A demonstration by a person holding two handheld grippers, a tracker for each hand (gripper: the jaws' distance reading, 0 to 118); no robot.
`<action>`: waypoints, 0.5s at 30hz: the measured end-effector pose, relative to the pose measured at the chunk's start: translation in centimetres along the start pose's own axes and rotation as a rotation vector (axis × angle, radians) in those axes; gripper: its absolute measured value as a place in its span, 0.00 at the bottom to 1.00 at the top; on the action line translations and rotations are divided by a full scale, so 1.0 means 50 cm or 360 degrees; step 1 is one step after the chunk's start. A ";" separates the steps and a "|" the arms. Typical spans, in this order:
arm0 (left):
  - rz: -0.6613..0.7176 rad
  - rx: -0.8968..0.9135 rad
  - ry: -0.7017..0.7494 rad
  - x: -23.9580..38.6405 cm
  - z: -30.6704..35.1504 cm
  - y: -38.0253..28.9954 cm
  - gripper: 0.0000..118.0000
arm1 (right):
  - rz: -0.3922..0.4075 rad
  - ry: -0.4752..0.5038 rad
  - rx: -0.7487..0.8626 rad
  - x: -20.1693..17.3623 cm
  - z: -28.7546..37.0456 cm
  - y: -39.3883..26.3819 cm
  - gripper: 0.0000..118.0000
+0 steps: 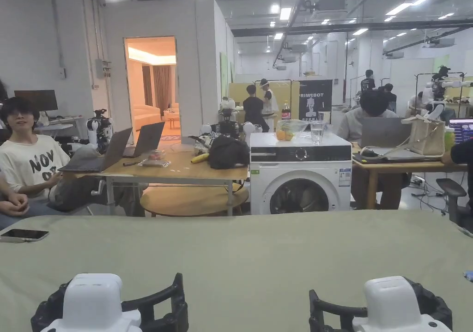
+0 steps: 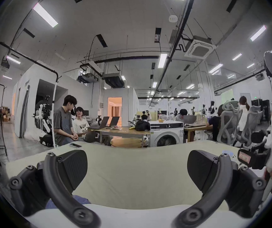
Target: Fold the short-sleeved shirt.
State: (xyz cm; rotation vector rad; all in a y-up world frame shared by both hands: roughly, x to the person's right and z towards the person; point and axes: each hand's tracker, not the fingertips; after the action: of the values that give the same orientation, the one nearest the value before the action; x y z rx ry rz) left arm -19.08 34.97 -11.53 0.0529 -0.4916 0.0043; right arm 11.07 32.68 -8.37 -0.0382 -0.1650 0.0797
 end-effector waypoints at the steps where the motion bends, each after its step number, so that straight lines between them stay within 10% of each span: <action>1: -0.0004 0.0003 0.0006 0.003 -0.001 -0.001 1.00 | -0.0013 0.0001 -0.0005 0.001 -0.002 -0.001 1.00; 10: -0.0072 0.0020 -0.0030 0.018 0.006 0.001 0.94 | -0.0093 0.0024 0.0005 0.015 0.008 0.000 0.84; 12: -0.0066 0.0012 -0.0055 0.017 0.006 0.001 0.77 | -0.0100 0.0023 0.0007 0.017 0.010 0.000 0.68; 15: -0.0076 0.0006 -0.0050 0.020 0.005 0.000 0.23 | -0.0100 0.0018 0.0006 0.019 0.014 -0.005 0.29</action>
State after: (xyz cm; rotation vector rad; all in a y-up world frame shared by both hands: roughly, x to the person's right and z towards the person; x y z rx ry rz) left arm -18.32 34.94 -10.86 0.0687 -0.5217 -0.0425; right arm 11.92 32.55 -7.51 -0.0300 -0.1544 0.0168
